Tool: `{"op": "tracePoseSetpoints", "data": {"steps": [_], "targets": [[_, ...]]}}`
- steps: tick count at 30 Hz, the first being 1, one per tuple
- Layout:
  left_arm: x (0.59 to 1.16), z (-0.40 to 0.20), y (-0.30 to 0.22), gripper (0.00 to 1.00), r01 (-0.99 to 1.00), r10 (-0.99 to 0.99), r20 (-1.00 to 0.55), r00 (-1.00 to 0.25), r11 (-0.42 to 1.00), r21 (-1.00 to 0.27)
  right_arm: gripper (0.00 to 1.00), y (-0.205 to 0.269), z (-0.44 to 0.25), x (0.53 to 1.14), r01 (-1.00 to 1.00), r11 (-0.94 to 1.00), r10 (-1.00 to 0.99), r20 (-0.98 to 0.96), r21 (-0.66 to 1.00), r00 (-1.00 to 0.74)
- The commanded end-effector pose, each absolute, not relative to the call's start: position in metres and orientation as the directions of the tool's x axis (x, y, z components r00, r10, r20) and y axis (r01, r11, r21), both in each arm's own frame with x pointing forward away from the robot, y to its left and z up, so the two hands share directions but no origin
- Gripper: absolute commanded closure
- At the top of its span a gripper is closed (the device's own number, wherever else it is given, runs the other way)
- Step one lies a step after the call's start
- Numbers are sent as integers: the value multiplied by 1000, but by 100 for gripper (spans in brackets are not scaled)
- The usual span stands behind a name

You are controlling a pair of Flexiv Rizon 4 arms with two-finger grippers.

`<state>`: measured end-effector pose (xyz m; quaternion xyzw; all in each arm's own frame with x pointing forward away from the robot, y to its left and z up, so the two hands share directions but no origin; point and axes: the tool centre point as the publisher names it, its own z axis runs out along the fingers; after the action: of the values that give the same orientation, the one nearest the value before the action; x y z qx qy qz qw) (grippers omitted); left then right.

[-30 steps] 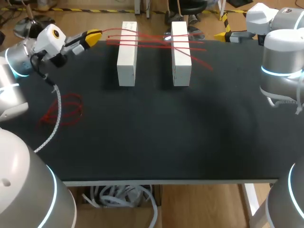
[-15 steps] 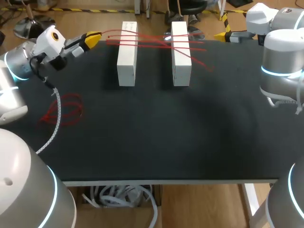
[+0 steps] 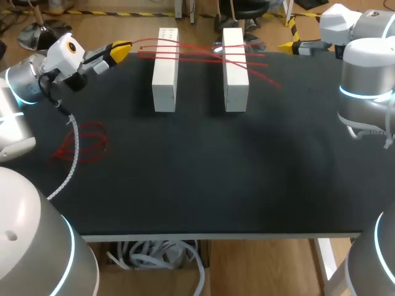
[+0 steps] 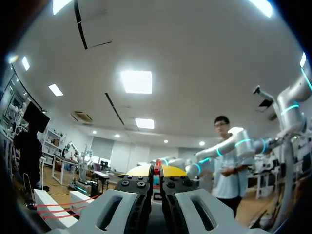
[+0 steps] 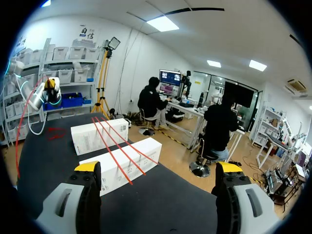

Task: Grab the tape and strap the tape.

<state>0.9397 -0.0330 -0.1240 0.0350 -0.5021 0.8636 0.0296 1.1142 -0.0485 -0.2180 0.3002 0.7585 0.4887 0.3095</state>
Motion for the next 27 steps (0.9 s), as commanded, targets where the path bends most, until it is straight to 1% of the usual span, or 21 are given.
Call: {"op": "tracePoseSetpoints", "data": {"steps": [1, 7, 12, 17, 27], "targets": [[938, -124, -33, 100, -85, 12, 91, -996, -494, -865, 0, -49, -218, 1114, 154, 343, 757, -175, 927, -630], [938, -124, -33, 100, -85, 12, 91, -996, -494, -865, 0, -49, -218, 1114, 154, 343, 757, -175, 927, -630], [938, -124, -33, 100, -85, 12, 91, -996, -494, -865, 0, -60, -213, 1096, 211, 92, 848, 34, 973, -529], [938, -124, -33, 100, -85, 12, 91, -996, -494, -865, 0, -73, -212, 1079, 222, 2, 879, 104, 975, -466], [938, -124, -33, 100, -85, 12, 91, -996, -494, -865, 0, -74, -203, 1036, 264, -296, 860, 376, 918, -344]]}}
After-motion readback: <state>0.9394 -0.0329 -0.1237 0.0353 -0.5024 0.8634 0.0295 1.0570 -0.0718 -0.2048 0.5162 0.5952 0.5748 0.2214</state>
